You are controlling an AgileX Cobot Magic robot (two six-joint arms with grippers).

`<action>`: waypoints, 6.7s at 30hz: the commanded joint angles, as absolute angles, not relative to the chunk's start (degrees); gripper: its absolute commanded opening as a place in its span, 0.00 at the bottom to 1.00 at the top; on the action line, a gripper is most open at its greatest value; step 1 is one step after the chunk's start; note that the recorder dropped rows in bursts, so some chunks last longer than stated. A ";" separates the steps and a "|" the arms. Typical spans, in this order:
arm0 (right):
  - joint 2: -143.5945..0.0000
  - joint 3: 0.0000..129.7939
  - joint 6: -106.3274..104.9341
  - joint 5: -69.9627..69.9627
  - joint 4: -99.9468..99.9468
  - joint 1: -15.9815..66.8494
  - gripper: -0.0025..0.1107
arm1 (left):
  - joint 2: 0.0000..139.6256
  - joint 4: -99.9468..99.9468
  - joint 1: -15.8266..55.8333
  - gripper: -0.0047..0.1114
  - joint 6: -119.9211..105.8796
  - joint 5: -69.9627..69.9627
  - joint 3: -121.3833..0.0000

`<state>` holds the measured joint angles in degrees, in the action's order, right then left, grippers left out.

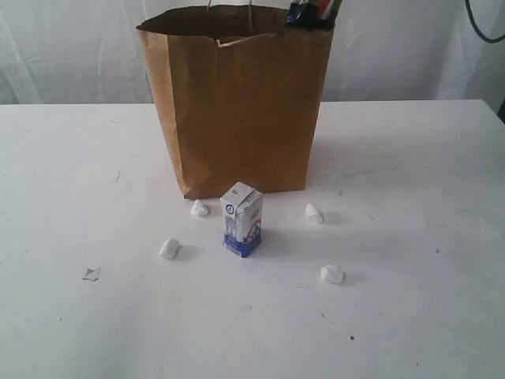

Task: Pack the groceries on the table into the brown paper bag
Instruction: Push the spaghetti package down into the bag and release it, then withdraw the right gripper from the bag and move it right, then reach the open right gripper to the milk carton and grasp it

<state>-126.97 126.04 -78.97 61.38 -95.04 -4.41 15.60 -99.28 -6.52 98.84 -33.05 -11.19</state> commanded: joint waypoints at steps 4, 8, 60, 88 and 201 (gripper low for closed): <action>-128.57 126.68 -79.34 62.83 -99.95 -4.59 0.02 | 15.32 -99.95 -6.69 0.04 99.00 -33.36 -10.84; -129.99 126.68 -79.34 63.03 -99.95 -4.59 0.02 | 15.32 -99.95 -6.69 0.04 99.00 -33.36 -10.84; -131.33 126.68 -80.58 61.78 -81.10 2.70 0.50 | 15.32 -99.95 -6.69 0.04 99.00 -33.36 -10.84; -127.24 126.79 -74.05 64.64 -82.49 -3.06 0.50 | 15.32 -99.95 -6.69 0.04 99.00 -33.36 -10.84; -92.36 39.56 -122.88 39.19 -96.14 19.10 0.84 | 15.94 -92.57 8.12 0.04 106.60 -2.49 -5.89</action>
<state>-90.07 37.45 -121.08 38.10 -94.91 17.40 15.75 -91.50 7.83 106.58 -2.27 -5.63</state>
